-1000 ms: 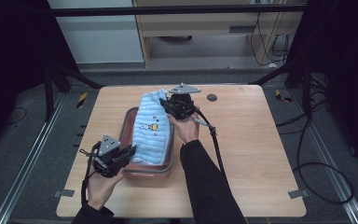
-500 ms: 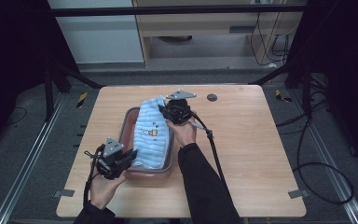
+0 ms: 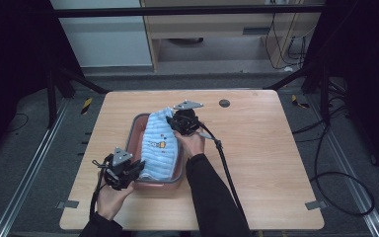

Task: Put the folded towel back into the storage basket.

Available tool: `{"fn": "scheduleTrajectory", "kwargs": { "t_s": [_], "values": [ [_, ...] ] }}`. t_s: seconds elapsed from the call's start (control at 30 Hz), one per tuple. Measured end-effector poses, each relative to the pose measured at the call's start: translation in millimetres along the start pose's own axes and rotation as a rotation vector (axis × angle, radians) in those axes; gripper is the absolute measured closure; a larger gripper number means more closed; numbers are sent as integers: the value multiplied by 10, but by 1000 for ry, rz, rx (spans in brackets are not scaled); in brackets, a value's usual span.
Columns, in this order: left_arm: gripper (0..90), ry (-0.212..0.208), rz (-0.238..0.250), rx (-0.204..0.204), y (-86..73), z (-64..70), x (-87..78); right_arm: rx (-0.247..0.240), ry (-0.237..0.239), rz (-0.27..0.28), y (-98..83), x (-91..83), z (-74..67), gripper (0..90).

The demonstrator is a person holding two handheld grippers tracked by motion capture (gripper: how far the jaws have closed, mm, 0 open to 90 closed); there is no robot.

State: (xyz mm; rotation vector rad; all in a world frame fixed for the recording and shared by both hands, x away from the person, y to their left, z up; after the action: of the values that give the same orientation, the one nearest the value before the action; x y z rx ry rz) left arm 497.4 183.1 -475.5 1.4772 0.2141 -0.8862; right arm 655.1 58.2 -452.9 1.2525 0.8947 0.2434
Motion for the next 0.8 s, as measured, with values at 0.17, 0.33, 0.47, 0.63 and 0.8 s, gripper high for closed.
{"fn": "scheduleTrajectory", "kwargs": {
  "t_s": [0.17, 0.33, 0.47, 0.63, 0.8],
  "values": [
    [839, -1, -10, -10, -30, -8, 25, 10, 4, -20, -81, 62, 5, 813],
    [838, 0, -23, -19, -65, -22, 53, 18, 7, -38, -143, 118, 0, 813],
    [836, 5, -31, -20, -85, -32, 87, 16, 0, -58, -191, 142, 15, 811],
    [832, 9, -37, -21, -102, -50, 109, 9, -9, -86, -248, 171, 43, 807],
    [827, 11, -43, -25, -116, -65, 124, 2, -12, -110, -290, 200, 48, 794]
  ]
}}
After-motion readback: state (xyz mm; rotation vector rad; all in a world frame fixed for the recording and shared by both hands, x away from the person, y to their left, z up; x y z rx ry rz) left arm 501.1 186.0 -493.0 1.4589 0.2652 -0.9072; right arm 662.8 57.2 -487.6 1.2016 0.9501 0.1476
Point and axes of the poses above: each handheld gripper's, and its own axes: x roughly forward along the jaws, y roughly out of its top, z roughly to its right, the point moved 9 cm from there along x, roughly forward along the jaws, and after that the axes turned 9 degrees about -x, right-handed, at the moved point
